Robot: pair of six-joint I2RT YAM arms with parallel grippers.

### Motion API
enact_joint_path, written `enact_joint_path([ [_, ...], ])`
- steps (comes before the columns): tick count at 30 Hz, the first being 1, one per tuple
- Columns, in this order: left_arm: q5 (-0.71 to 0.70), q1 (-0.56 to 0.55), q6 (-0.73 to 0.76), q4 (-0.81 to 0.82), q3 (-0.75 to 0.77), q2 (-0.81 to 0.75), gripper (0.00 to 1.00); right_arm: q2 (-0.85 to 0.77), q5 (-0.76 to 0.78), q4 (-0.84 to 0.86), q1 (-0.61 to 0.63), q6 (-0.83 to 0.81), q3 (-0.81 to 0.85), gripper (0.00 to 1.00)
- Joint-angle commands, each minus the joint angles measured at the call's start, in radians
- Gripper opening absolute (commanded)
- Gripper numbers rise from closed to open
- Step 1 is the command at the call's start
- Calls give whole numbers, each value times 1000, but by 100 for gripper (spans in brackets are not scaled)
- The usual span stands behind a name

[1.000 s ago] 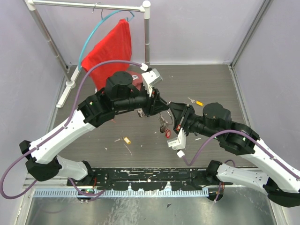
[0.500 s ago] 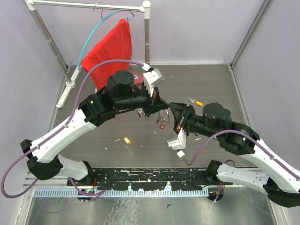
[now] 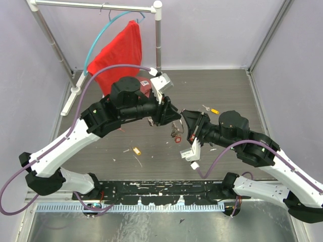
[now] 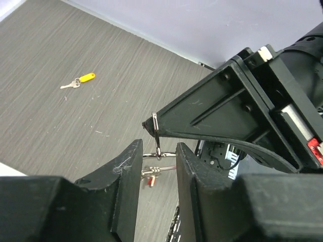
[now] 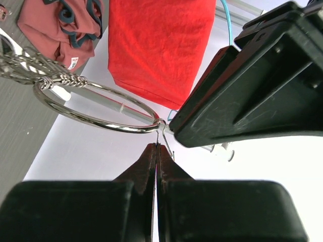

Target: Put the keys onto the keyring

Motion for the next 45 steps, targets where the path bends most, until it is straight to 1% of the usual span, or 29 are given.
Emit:
enact_joint_path([
  [1, -10, -3, -5, 64, -31, -55, 40, -22, 1, 81, 1, -4, 29, 1],
  [11, 12, -4, 0, -2, 35, 15, 42, -25, -11, 88, 1, -1, 23, 1],
  [17, 19, -3, 6, -27, 53, 37, 41, -26, -14, 91, 1, -1, 22, 1],
  [18, 19, -3, 7, -34, 59, 44, 38, -25, -15, 93, 0, -1, 20, 1],
  [22, 27, -3, 13, -59, 77, 59, 12, -27, -15, 97, 1, -3, 16, 1],
  [24, 27, -3, 15, -64, 81, 63, 1, -27, -15, 98, 1, -3, 17, 1],
  [30, 25, -4, 34, -76, 88, 59, 0, -31, -11, 98, 1, -2, 12, 1],
  [31, 22, -3, 41, -81, 91, 60, 0, -33, -9, 97, 0, 0, 12, 4],
  [34, 8, -3, 53, -88, 95, 53, 0, -41, -11, 86, 1, 7, 16, 18],
  [37, -9, -4, 62, -79, 89, 37, 0, -52, -25, 58, 1, 21, 27, 39],
  [39, -15, -3, 67, -75, 87, 29, 0, -62, -29, 35, 1, 33, 30, 48],
  [40, -19, -3, 68, -73, 86, 25, 0, -67, -32, 26, 1, 42, 32, 50],
  [42, -25, -3, 74, -70, 82, 20, 0, -81, -40, 18, 1, 76, 26, 50],
  [45, -25, -4, 85, -74, 78, 14, 0, -94, -46, 29, 1, 231, 22, 48],
])
